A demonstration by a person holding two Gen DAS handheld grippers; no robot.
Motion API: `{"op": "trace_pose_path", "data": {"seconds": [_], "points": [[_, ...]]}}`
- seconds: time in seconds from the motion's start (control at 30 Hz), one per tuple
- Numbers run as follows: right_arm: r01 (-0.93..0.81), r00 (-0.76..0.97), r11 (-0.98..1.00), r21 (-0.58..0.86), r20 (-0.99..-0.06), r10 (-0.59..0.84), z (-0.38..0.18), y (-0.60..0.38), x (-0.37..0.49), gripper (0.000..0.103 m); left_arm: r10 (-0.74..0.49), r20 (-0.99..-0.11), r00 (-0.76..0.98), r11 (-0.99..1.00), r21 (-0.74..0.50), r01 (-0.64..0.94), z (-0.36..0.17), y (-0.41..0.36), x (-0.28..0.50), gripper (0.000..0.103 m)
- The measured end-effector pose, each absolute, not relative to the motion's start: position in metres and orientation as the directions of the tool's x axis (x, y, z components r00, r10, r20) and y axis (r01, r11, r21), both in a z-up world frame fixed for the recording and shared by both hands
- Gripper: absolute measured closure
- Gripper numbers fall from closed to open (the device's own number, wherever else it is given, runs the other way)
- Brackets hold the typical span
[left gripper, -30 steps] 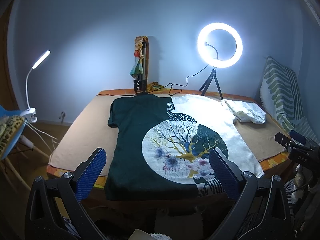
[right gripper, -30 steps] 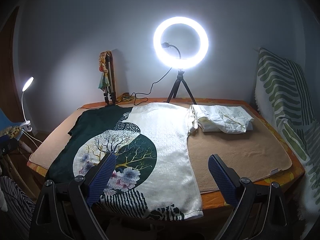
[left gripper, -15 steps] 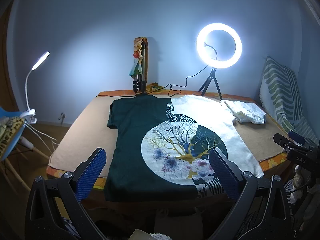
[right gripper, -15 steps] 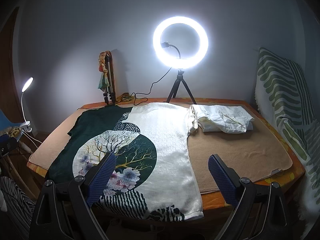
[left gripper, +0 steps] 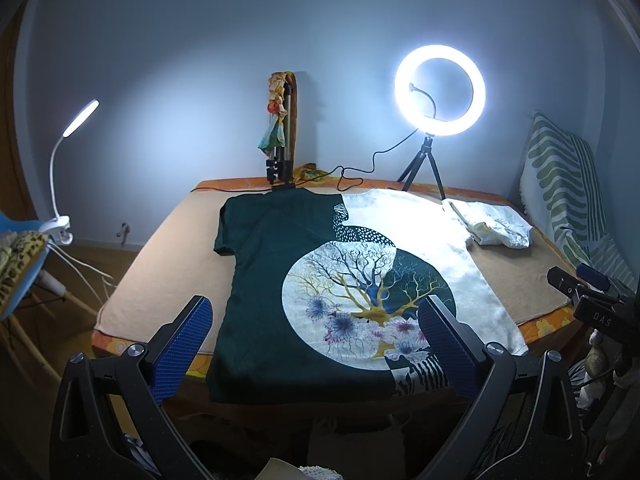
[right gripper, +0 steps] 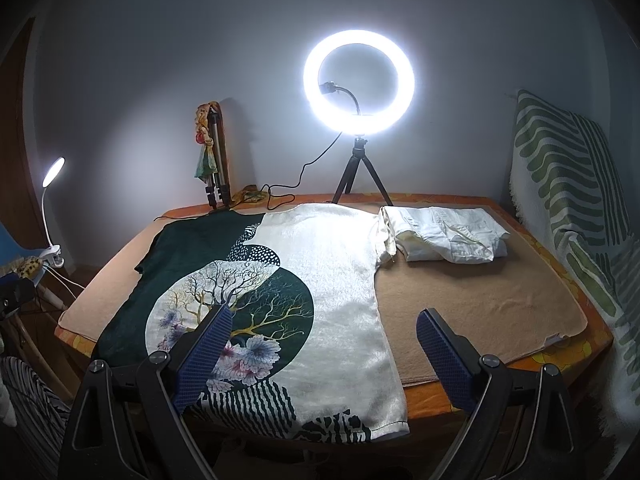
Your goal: Fold small clothes
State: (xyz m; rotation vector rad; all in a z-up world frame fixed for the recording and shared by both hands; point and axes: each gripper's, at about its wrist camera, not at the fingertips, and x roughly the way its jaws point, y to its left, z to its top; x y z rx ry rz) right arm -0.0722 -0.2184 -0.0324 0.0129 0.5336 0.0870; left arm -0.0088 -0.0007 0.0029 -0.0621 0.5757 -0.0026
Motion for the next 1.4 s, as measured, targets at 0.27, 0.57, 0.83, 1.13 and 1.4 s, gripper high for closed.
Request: {"op": "trace_pose_path", "data": {"seconds": [0.27, 0.57, 0.83, 1.13, 1.4], "points": [[-0.079, 0.857, 0.996, 0.033, -0.508, 0.085, -0.034, -0.218, -0.071, 0.008, -0.018, -0.547, 0.837, 0.998, -0.061, -0.018, 0.001, 0.001, -0.007, 0.001], [-0.089, 0.845, 0.994, 0.056, -0.524, 0.105, -0.038, -0.212, -0.056, 0.009, -0.007, -0.562, 0.827, 0.997, -0.071, -0.040, -0.007, 0.010, -0.001, 0.001], [-0.115, 0.827, 0.989, 0.096, -0.542, 0.149, -0.041, -0.203, -0.037, 0.019, -0.014, -0.574, 0.819, 0.994, -0.100, -0.053, -0.015, 0.025, 0.005, 0.001], [-0.223, 0.773, 0.967, 0.123, -0.582, 0.252, -0.033, -0.181, 0.010, 0.026, -0.102, -0.601, 0.792, 0.969, -0.241, -0.058, -0.051, 0.071, 0.013, 0.003], [-0.384, 0.687, 0.908, 0.170, -0.605, 0.404, -0.012, -0.125, 0.069, 0.025, -0.177, -0.687, 0.704, 0.916, -0.377, -0.137, -0.103, 0.121, 0.019, 0.024]]}}
